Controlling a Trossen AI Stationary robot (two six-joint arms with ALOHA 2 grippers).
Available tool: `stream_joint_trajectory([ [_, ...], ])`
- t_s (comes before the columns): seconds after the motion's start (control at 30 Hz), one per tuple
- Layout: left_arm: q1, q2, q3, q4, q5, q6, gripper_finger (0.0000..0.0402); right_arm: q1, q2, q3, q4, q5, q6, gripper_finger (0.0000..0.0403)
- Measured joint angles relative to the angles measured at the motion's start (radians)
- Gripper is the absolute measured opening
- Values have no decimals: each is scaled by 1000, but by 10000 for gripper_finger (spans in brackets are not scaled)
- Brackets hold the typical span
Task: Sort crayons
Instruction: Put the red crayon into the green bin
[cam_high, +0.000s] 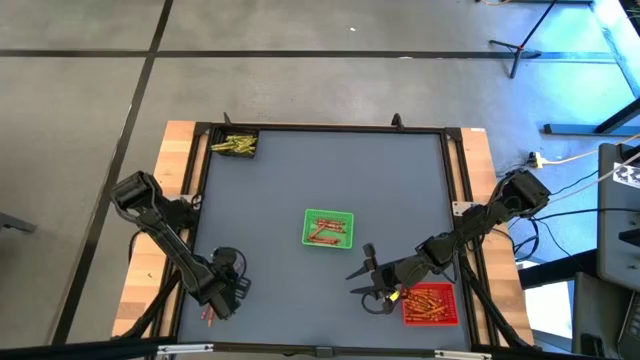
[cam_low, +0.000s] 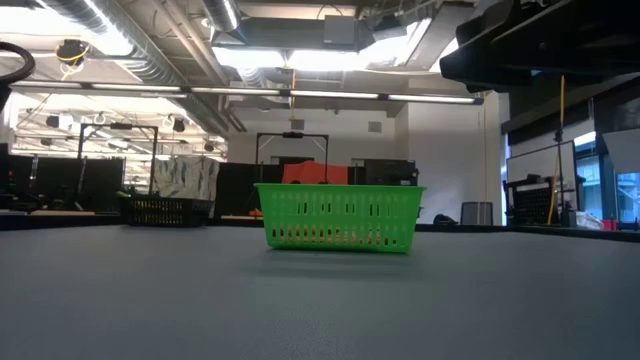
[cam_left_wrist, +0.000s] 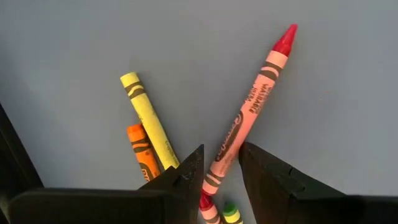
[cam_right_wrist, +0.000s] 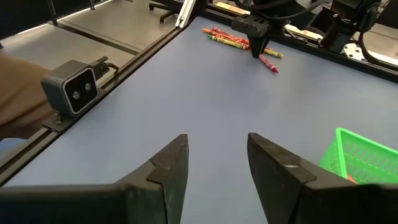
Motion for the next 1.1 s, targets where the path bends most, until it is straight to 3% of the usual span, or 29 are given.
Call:
stream_joint_trajectory([
  [0.2,4,1,-1,11,-26,46,85,0,0,0,0,0,-2,163],
  [0.47,22,1,-2,16,-30,169,12,0,0,0,0,3,-2,163],
  [0.67,25,0,19,6,-60,267,9,0,0,0,-1,8,-3,163],
  [0.83,29,-23,97,2,-284,402,7,0,0,14,5,8,9,163],
  [0.97,40,-23,156,35,-448,617,7,-3,-1,32,9,34,18,169],
  [1.1,73,-23,174,147,-572,857,7,-35,-1,41,15,31,70,204],
])
